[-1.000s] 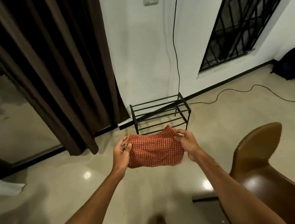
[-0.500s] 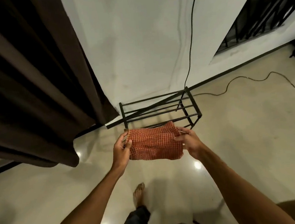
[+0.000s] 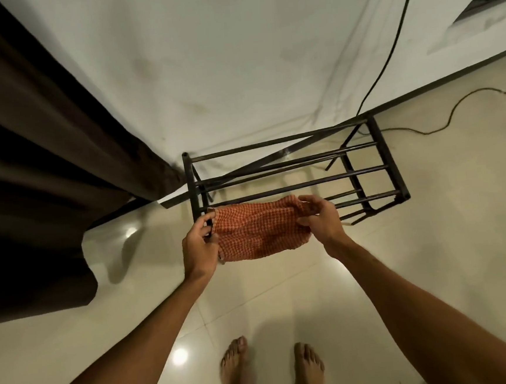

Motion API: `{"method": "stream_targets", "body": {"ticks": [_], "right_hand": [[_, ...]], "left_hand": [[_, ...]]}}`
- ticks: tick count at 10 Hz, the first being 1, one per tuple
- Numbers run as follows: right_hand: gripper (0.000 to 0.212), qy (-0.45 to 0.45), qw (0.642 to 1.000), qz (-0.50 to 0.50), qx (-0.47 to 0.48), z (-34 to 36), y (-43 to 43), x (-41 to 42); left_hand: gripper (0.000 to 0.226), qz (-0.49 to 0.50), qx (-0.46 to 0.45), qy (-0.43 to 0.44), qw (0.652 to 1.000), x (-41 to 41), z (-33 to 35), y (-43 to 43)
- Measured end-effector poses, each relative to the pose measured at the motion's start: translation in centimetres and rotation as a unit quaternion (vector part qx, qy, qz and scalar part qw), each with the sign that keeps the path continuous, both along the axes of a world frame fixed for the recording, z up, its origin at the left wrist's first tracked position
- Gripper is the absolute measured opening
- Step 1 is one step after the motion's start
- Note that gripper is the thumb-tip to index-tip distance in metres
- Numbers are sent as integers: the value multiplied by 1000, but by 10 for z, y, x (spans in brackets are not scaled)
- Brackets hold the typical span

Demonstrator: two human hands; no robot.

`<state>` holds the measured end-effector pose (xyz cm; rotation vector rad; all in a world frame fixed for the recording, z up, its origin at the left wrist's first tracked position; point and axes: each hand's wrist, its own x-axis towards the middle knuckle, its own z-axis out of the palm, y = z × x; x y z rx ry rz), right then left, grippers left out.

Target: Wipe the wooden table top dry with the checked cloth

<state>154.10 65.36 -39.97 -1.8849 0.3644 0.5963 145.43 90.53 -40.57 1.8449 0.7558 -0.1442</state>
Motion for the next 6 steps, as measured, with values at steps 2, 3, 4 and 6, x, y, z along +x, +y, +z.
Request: {"method": "stream_targets", "body": {"ticks": [2,3,4,6], "right_hand": [[26,-180,946,194,-185,-34,-7,0],[26,-223,927,191,-235,-36,-13,-1],[21,-238,922,183,-246,-30,-11,2],[31,-187,886,255,-340,-28,-12,2]], "left_hand": [[46,-115,214,20,970,3,-21,-13],[37,-130,247,40,959,8,-20,-15],[31,-108,230,82,964,16,-20,-10],[28,-119,244,120,955,18,-17,-7]]}}
